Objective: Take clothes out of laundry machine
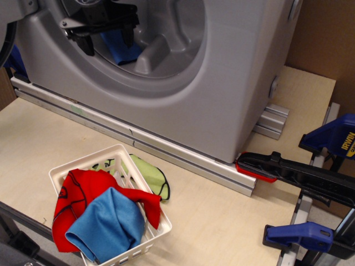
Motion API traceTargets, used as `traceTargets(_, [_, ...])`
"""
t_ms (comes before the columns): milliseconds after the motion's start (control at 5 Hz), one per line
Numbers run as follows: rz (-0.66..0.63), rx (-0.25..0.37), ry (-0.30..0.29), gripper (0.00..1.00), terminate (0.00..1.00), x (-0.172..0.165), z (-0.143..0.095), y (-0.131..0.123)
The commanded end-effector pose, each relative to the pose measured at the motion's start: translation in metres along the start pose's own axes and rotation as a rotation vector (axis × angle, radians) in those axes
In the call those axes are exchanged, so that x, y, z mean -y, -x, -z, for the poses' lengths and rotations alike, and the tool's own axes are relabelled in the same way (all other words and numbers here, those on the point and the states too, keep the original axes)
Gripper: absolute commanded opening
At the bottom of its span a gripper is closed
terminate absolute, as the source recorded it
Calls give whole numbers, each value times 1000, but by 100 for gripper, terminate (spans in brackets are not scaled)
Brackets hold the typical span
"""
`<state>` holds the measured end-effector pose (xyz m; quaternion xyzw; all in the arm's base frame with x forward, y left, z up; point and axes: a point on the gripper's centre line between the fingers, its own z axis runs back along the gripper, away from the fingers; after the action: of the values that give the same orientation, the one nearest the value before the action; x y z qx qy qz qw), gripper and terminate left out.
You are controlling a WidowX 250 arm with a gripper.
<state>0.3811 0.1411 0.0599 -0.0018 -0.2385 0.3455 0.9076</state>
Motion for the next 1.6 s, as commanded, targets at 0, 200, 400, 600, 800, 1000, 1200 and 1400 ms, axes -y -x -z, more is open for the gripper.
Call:
traceTargets(0, [-51, 79, 53, 100, 0, 7, 7, -19])
traceTargets(200, [-29, 107, 16, 100, 0, 12, 16, -18])
traceTargets(400, [-29, 126, -53, 100, 0, 9, 19, -18])
traceTargets(600, [-49, 138, -45, 0, 0, 0, 22, -15])
traceTargets(800, [-36, 154, -48, 0, 0, -6, 22, -15])
traceTargets(1000, [12, 193, -73, 0, 0, -13, 15, -17])
traceTargets(1200, [42, 190, -98, 0, 0, -20, -3, -15])
traceTargets(1400, [52, 139, -104, 0, 0, -30, -25, -6])
